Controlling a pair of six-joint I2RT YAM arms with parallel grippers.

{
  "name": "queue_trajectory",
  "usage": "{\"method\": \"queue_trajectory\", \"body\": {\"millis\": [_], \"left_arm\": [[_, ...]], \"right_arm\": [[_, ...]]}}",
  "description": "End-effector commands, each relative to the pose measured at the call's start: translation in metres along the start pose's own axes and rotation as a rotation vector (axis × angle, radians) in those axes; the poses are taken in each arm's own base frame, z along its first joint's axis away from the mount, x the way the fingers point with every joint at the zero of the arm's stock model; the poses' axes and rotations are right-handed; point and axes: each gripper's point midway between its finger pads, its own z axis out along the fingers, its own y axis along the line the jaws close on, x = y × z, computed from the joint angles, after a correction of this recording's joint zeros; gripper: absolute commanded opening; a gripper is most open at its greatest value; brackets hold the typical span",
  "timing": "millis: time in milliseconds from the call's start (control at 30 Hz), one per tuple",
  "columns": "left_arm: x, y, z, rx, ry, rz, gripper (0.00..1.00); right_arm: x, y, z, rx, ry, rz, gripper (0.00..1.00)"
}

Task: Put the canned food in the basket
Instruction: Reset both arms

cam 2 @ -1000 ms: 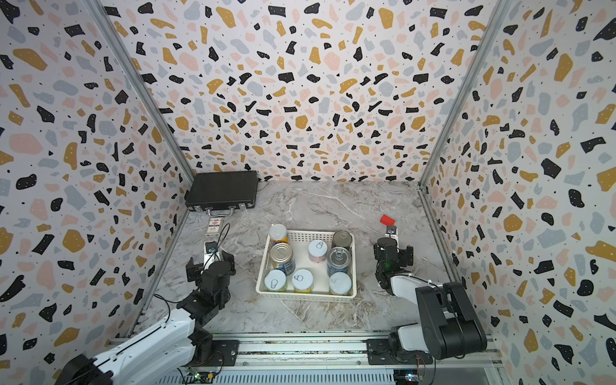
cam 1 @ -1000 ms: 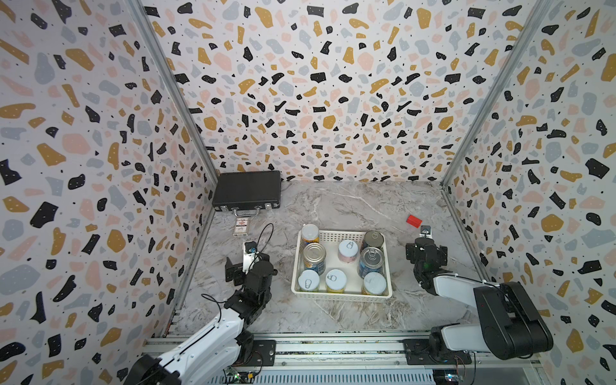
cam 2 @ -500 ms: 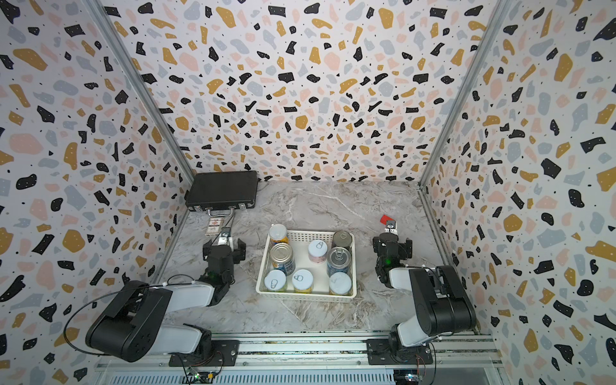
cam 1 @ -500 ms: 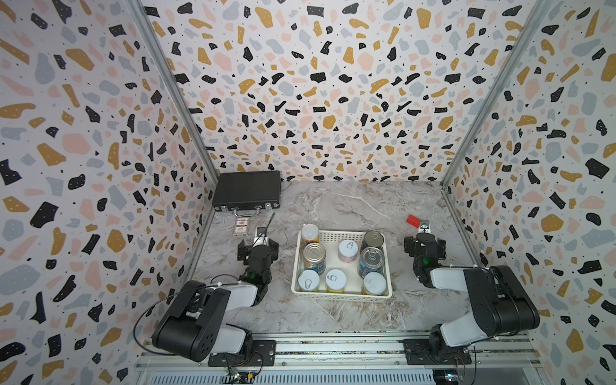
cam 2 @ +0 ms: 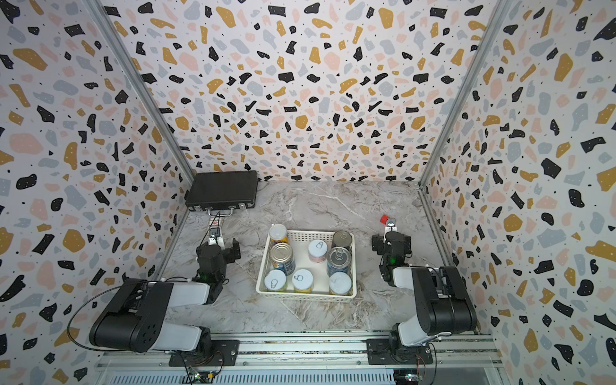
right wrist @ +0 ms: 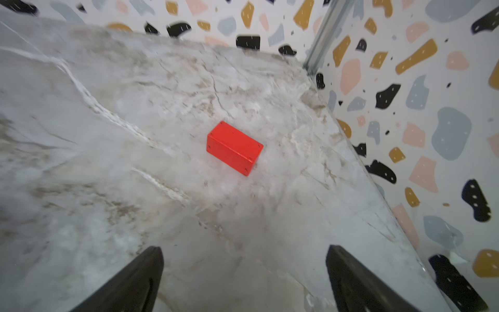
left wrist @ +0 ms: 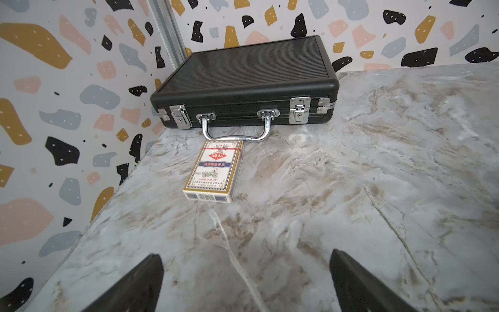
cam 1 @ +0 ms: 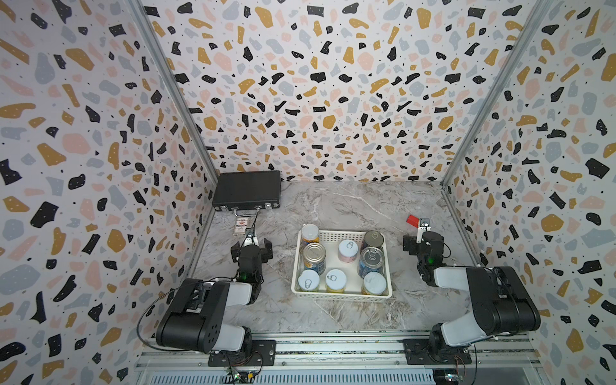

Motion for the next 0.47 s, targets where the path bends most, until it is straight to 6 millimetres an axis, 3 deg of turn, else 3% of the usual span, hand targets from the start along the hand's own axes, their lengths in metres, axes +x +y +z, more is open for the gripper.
{"method": "queue_trajectory", "body": {"millis": [0, 100, 233, 433], "left_arm": [[-0.008, -0.011, 0.0, 0.045, -0.022, 0.014, 1.0], [-0.007, -0.015, 0.005, 0.077, 0.008, 0.022, 0.99], [-0.007, -0.015, 0.006, 0.076, 0.005, 0.023, 1.0], [-0.007, -0.013, 0.005, 0.083, 0.005, 0.011, 1.0]], "right_arm": [[-0.003, 0.004, -0.015, -0.043, -0.087, 0.017, 1.0], [-0.007, 0.019, -0.002, -0.121, -0.041, -0.017, 1.0], [-0.007, 0.005, -0.006, -0.055, -0.05, 0.015, 1.0], [-0.008, 0.003, 0.001, -0.035, -0.042, 0.016, 1.0]]}}
